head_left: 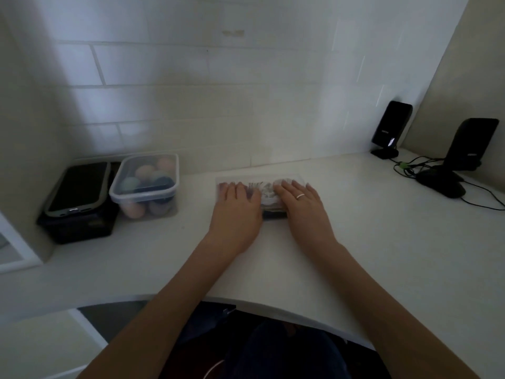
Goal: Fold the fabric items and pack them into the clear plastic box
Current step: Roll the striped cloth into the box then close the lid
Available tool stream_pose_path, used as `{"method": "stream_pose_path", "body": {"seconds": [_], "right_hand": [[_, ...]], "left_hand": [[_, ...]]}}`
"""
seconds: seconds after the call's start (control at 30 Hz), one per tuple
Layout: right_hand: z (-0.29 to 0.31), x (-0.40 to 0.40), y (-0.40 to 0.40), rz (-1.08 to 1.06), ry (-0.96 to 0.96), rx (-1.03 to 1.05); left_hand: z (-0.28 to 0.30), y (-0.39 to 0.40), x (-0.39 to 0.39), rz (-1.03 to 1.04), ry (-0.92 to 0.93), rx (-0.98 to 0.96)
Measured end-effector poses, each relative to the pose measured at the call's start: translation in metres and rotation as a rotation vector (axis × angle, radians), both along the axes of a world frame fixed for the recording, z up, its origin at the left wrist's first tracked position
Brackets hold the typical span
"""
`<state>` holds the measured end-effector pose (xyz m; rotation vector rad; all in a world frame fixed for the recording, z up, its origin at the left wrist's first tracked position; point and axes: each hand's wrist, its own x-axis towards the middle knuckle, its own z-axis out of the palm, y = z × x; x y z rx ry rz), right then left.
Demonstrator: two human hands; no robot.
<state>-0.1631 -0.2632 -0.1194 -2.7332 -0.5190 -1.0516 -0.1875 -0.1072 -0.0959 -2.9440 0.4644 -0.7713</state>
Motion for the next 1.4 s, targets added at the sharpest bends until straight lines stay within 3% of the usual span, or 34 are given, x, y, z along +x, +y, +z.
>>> {"method": "stream_pose_path", "body": {"seconds": [0.13, 0.23, 0.57, 0.83, 1.03, 1.13, 1.27, 1.4], "right_hand": [[0.004, 0.025, 0.028, 0.065, 0.099, 0.055], [0.005, 0.045, 0.048, 0.104, 0.145, 0.108], [0.002, 0.093, 0.088, 0.132, 0.060, 0.092], [-0.009, 0.123, 0.096, 0.115, 0.012, 0.089], [-0.013, 0.120, 0.096, 0.132, -0.032, 0.093], [-0.011, 0.116, 0.096, 0.102, -0.085, 0.111], [-0.010, 0.117, 0.094, 0.108, -0.073, 0.078], [-0.010, 0.112, 0.091, 0.198, 0.050, 0.126]], "left_hand": [[0.014, -0.014, 0.019, 0.303, 0.322, 0.010], [0.017, -0.009, 0.041, 0.404, 0.379, -0.005], [0.015, 0.030, 0.087, 0.447, 0.368, -0.090], [0.010, 0.043, 0.109, 0.435, 0.351, -0.035], [-0.001, 0.050, 0.108, 0.382, 0.273, -0.091], [-0.007, 0.058, 0.108, 0.335, 0.085, -0.099], [-0.009, 0.071, 0.109, 0.178, -0.023, -0.090], [-0.006, 0.069, 0.108, 0.120, 0.021, -0.159]]}}
